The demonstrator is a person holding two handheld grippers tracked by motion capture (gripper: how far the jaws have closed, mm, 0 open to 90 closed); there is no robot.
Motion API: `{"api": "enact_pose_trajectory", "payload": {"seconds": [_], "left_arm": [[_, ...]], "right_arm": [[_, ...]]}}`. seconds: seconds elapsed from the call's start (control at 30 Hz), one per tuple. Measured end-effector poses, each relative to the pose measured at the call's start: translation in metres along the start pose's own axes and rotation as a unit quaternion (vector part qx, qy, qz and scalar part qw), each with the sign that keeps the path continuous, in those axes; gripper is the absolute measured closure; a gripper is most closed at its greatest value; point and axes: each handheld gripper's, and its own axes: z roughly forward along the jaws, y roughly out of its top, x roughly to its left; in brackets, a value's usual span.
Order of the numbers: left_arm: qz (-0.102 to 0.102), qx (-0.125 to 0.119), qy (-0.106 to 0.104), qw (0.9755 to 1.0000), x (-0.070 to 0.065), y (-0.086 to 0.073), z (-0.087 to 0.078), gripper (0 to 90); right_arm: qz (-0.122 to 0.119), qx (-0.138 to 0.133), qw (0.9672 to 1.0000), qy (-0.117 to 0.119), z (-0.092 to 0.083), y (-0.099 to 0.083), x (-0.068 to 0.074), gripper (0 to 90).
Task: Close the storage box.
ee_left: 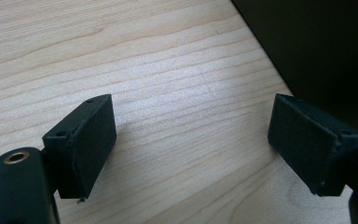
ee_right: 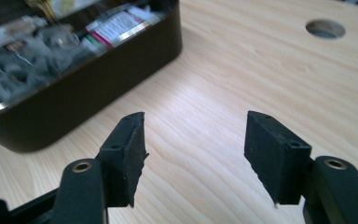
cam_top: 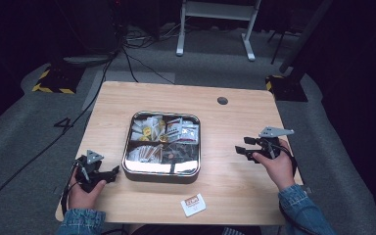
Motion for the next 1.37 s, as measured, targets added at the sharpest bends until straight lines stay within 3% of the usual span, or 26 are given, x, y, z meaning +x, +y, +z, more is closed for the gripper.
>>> {"api": "enact_pose_trajectory", "payload": {"seconds": [0.2,0.33,0.6,0.7,0.9,1.03,1.37], "left_arm": [[0.0,-0.001,0.0,1.0,0.0,0.0,0.0,15.7],[0.0,-0.001,0.001,1.0,0.0,0.0,0.0,15.7],[-0.001,0.0,0.0,1.0,0.0,0.0,0.0,15.6],[-0.001,0.0,0.0,1.0,0.0,0.0,0.0,15.5],[-0.002,0.0,0.0,1.0,0.0,0.0,0.001,15.4],[-0.002,0.0,0.0,1.0,0.0,0.0,0.001,15.4],[-0.005,0.001,0.003,1.0,0.0,0.001,0.001,15.0]], "right_arm": [[-0.008,0.02,0.9995,-0.022,0.001,-0.019,-0.007,37.7],[-0.001,0.03,0.9986,-0.043,0.005,-0.045,-0.015,37.4],[0.001,0.051,0.9968,-0.062,0.01,-0.064,-0.025,36.7],[-0.009,0.061,0.9957,-0.07,0.012,-0.068,-0.026,35.9],[0.008,0.043,0.9964,-0.073,0.013,-0.073,-0.029,30.0],[0.015,0.054,0.9943,-0.091,0.015,-0.073,-0.031,14.1],[0.02,0.056,0.9935,-0.097,0.016,-0.073,-0.031,13.4]]}}
